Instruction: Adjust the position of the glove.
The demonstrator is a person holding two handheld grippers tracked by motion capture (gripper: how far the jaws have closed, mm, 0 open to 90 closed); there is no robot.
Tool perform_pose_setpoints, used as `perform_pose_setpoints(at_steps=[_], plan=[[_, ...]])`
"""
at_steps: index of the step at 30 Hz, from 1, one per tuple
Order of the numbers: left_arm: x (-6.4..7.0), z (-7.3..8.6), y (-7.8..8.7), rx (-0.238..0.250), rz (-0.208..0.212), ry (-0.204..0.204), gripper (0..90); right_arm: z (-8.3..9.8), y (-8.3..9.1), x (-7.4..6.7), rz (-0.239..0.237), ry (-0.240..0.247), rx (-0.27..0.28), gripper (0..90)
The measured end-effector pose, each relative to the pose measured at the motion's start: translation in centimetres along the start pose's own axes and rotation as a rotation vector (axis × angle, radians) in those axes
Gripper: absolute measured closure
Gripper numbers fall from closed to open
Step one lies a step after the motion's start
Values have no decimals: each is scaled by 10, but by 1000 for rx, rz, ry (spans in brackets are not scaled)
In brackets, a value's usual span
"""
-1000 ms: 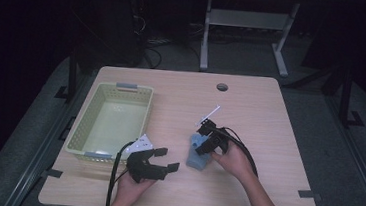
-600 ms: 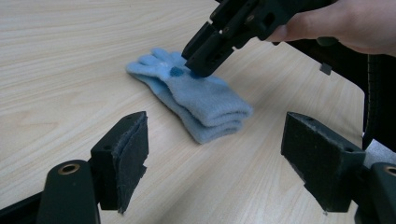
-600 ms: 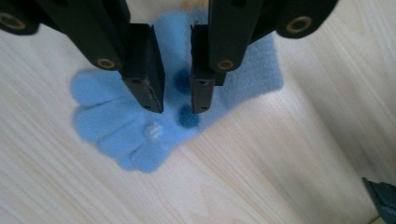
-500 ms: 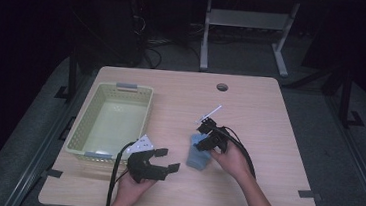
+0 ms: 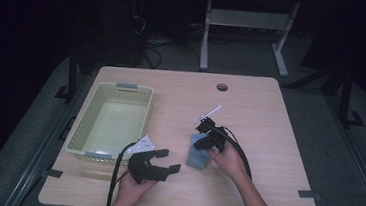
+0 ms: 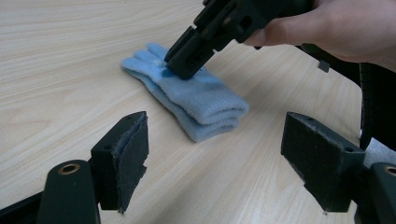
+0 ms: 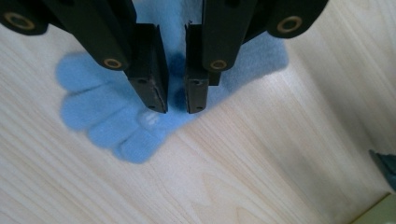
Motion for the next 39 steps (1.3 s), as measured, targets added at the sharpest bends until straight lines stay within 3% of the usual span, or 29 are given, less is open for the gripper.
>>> perform_pose_setpoints(at_steps=[5,10,13,16,19,25,28,31,32,33,36,37,39], plan=[[0,0,0,-1,2,6,233,3,-11,-1,-8,1,-28,790],[0,0,-3,-6,10,23,236,1,0,-1,-8,-2,-3,726],[1,2,-6,-30,7,40,243,5,8,-1,-13,-34,23,653],[2,3,-11,-66,-2,51,244,12,17,1,-10,-78,59,523],[2,0,-17,-81,-14,83,246,20,25,4,-21,-142,91,458],[-3,-11,-32,-117,-43,146,260,40,30,10,-23,-214,127,439],[-6,-16,-41,-137,-59,165,287,48,28,12,-55,-258,147,438],[-8,-21,-48,-142,-44,234,302,55,27,13,-84,-302,169,437],[-11,-23,-52,-146,-39,280,314,56,27,14,-90,-306,178,437],[-14,-24,-54,-153,-58,277,318,58,27,14,-108,-330,195,438],[-19,-24,-58,-174,-81,284,324,58,27,14,-114,-336,212,443],[-23,-25,-61,-176,-78,320,337,59,25,13,-128,-345,217,446],[-28,-23,-65,-192,-89,337,345,59,24,11,-132,-353,207,450]])
Point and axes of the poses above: each handheld gripper's, and its own axes: y roughly backward along the jaws, z roughly out of its underside, x roughly to its right, the point moved 9 cm from there along -y, roughly forward along the jaws, and after that the axes turned 7 degrees about y, right-handed, at the moved point
